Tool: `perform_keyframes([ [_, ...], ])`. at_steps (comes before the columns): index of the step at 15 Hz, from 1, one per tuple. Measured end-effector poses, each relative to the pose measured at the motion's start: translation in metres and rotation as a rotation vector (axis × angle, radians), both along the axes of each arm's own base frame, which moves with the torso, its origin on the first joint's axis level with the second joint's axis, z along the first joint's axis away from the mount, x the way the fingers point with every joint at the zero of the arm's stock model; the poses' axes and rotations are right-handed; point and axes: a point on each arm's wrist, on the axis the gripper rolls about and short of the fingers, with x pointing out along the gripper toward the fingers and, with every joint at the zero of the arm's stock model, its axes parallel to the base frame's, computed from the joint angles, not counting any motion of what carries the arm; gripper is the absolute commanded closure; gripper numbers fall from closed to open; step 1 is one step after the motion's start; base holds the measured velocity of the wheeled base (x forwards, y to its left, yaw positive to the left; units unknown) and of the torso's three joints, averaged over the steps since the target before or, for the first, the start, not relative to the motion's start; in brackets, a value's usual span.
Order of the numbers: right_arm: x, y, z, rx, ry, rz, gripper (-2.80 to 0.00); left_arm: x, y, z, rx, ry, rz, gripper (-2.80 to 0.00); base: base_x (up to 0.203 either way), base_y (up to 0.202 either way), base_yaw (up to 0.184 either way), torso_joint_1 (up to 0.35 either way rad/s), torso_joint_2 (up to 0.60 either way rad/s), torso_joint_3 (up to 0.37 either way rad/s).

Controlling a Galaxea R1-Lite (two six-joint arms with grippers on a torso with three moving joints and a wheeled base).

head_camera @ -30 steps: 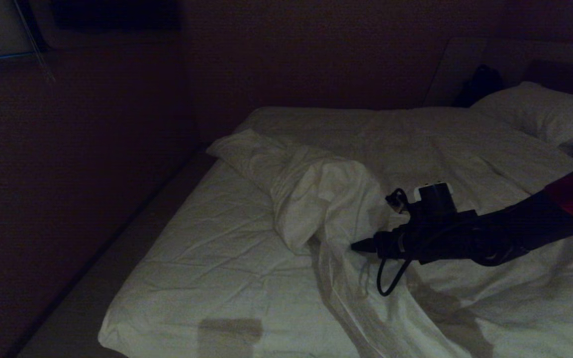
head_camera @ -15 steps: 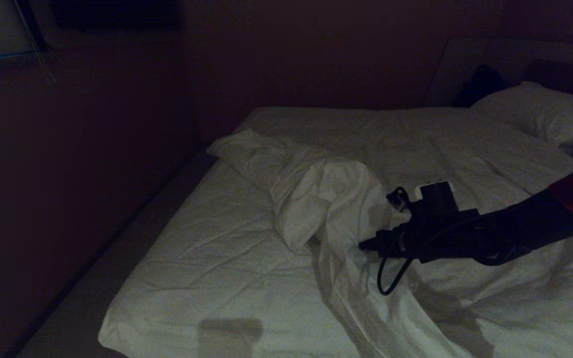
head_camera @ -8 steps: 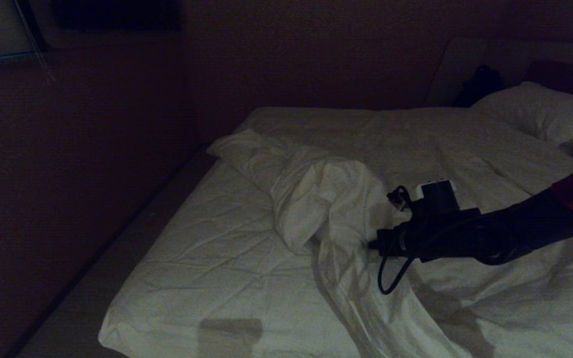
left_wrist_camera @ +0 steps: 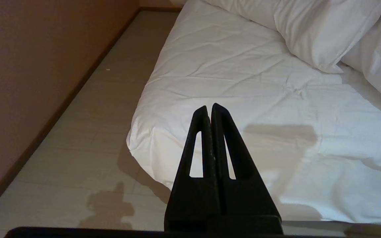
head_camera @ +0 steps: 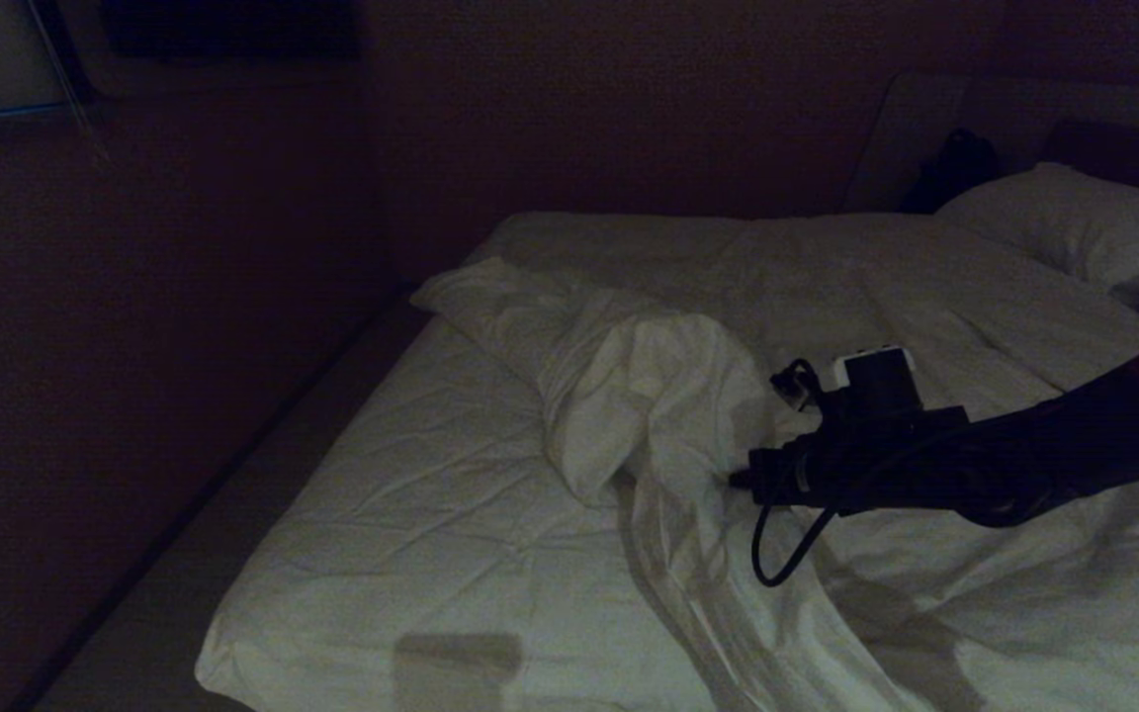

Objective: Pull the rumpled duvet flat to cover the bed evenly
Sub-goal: Flatten the corners of the folded blanket

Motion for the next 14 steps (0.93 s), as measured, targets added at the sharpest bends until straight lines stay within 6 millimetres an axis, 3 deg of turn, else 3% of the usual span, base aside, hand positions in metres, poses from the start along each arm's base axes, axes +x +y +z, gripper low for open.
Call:
perform_keyframes([
  [14, -0.022, 0.015, 0.019, 0.014, -0.041, 0.061, 0.0, 0.0, 0.0, 0.0, 0.0, 0.001, 0.0, 0.0, 0.0, 0.0, 0.0, 0.0, 0.0, 0.0],
])
